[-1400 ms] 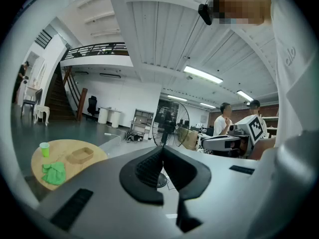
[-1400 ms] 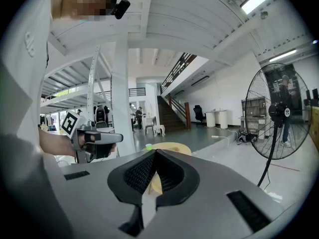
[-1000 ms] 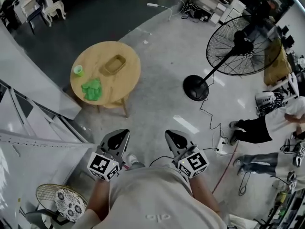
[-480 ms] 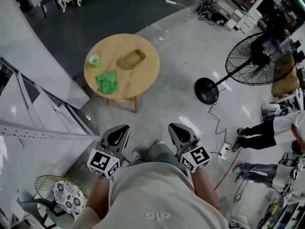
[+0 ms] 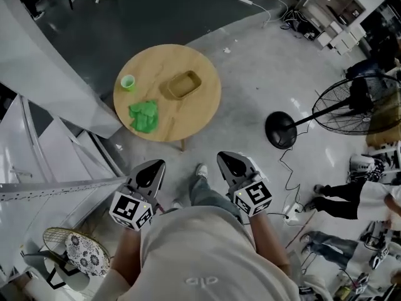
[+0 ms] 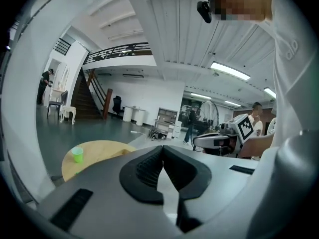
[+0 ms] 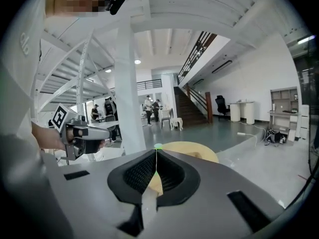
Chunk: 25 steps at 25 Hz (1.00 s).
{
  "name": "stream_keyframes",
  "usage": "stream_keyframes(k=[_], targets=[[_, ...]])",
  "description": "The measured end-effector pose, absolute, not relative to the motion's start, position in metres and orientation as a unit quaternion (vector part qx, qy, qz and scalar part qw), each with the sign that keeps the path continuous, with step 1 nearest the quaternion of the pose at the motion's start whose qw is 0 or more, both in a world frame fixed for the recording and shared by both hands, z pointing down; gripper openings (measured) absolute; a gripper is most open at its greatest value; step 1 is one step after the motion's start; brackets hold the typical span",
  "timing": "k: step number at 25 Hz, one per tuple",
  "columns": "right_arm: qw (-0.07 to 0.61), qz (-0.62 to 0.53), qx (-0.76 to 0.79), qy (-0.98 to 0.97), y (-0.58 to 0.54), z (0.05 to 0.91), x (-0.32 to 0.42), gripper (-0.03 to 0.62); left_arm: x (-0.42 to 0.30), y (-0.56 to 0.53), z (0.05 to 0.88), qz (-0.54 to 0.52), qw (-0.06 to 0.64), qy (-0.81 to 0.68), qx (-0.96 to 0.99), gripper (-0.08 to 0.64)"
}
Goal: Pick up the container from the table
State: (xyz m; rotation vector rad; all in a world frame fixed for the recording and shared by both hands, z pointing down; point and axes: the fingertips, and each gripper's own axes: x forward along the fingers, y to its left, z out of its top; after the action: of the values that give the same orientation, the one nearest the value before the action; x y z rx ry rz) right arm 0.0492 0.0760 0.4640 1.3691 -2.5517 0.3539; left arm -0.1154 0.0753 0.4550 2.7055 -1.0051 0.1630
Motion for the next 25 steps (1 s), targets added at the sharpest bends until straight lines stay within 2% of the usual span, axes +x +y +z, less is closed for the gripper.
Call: stream_keyframes(k=[14, 25], targets=[[0.204, 0.109, 0.340, -0.912, -0.105, 0.531, 0.072, 0.031, -0.102, -0.042, 0.472, 0.060, 0.182, -0.486, 0.853, 0.015], [0.313, 0.094, 0.285, -0.901, -0.187, 0.619, 0.012, 0.131, -0.145, -0.074, 0.492, 0.073, 0.202, -0.512, 0.832, 0.015]])
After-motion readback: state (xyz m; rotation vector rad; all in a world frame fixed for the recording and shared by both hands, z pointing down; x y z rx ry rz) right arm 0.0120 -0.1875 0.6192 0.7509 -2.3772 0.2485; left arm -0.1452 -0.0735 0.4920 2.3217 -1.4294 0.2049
